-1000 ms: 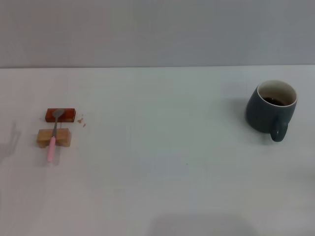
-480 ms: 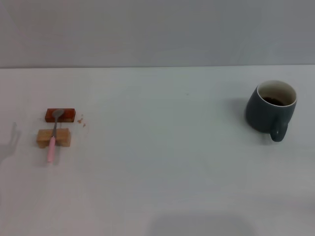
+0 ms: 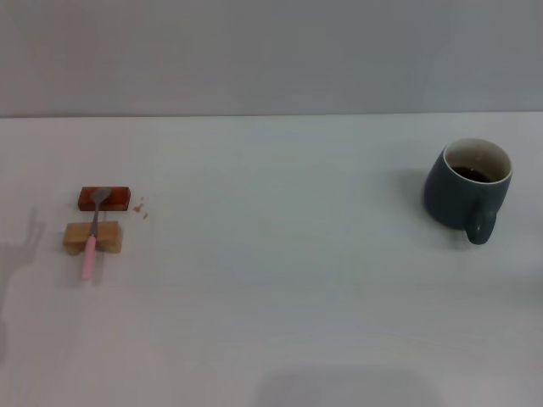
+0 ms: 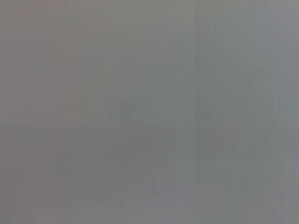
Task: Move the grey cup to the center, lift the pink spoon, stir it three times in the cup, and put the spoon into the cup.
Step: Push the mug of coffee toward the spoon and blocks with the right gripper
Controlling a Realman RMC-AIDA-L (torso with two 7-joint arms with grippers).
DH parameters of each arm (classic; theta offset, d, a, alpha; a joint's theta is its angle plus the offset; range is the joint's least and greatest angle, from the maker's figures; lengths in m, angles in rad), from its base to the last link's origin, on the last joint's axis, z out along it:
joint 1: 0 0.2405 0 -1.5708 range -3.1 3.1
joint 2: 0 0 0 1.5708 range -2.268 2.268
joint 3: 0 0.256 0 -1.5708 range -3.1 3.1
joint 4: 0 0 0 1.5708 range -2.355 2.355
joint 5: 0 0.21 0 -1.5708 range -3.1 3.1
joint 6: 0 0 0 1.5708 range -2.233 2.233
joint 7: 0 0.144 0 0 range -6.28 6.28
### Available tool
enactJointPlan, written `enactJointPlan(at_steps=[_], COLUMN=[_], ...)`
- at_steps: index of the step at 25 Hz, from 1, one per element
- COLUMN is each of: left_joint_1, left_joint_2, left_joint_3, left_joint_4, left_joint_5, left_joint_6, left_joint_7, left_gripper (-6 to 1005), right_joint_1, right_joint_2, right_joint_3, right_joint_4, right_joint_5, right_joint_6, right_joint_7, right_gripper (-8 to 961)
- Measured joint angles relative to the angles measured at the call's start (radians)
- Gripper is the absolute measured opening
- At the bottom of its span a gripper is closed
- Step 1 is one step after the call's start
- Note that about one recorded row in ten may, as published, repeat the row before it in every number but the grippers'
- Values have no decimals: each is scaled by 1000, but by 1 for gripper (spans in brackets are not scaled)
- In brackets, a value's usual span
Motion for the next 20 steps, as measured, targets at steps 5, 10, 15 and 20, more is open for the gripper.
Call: enactJointPlan(at_steps=[5, 10, 15, 20], left_joint_1=[-6, -10, -11, -8], left_joint_2=[0, 0, 0, 0], left_joint_3=[2, 2, 2, 2], left_joint_4=[-1, -2, -2, -2], left_joint_5=[-1, -1, -1, -1], left_joint_6=[0, 0, 4, 6], left_joint_7=[0, 0, 0, -1], left_gripper=[835, 835, 837, 836], right_joint_1=[50, 82, 115, 156], right_joint_2=[-9, -10, -3, 4], right_joint_3=[-1, -6, -17, -69], right_joint_4=[-1, 4, 17, 39], right_joint_5=[-2, -4, -6, -8], right_joint_6=[99, 145, 175, 210], right_joint_7=[-1, -5, -8, -11], right_gripper=[-1, -1, -1, -1])
